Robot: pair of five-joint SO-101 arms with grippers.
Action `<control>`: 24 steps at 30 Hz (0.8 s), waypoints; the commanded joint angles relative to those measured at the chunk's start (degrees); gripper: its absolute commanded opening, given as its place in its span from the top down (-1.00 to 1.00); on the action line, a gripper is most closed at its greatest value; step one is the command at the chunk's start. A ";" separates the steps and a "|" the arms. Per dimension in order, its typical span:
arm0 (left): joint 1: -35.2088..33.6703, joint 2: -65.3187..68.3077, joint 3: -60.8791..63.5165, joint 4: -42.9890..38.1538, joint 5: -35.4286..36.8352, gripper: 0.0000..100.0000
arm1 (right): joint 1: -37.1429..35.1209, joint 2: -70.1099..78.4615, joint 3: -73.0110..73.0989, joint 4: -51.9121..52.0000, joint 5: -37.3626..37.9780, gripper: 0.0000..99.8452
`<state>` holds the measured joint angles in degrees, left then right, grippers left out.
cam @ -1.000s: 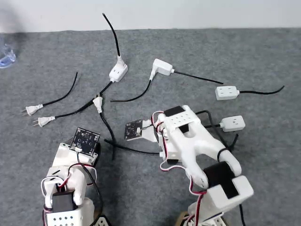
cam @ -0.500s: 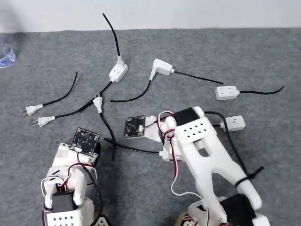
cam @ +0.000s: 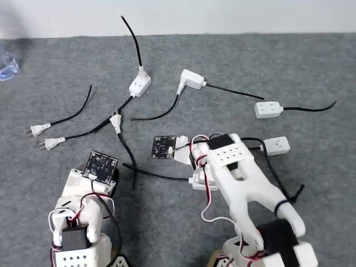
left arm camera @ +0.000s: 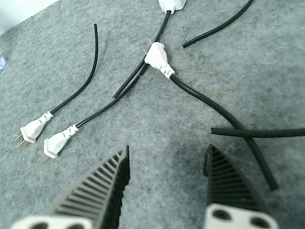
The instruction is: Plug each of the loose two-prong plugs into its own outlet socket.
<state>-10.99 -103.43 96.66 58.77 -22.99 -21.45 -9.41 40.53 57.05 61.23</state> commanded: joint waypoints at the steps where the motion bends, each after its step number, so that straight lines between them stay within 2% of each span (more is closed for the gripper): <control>1: 0.35 -0.70 -0.31 -0.62 -0.26 0.53 | 1.80 3.56 -0.44 -4.97 -0.35 0.98; 6: 0.35 -0.70 -0.31 -0.62 -0.26 0.53 | 3.12 7.87 -0.53 -7.43 -0.35 0.98; 17: 0.35 -0.70 -0.31 -0.62 -0.26 0.53 | 3.12 5.67 -1.49 -6.46 -0.53 0.98; 21: 0.35 -0.70 -0.31 -0.62 -0.26 0.53 | 2.77 -0.92 -6.86 6.73 -0.70 0.98; 24: 0.35 -0.70 -0.31 -0.62 -0.26 0.53 | -0.48 -6.11 -8.00 16.75 -0.79 0.98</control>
<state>-10.99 -103.43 96.66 58.77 -22.99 -19.52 -9.76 36.40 64.44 61.23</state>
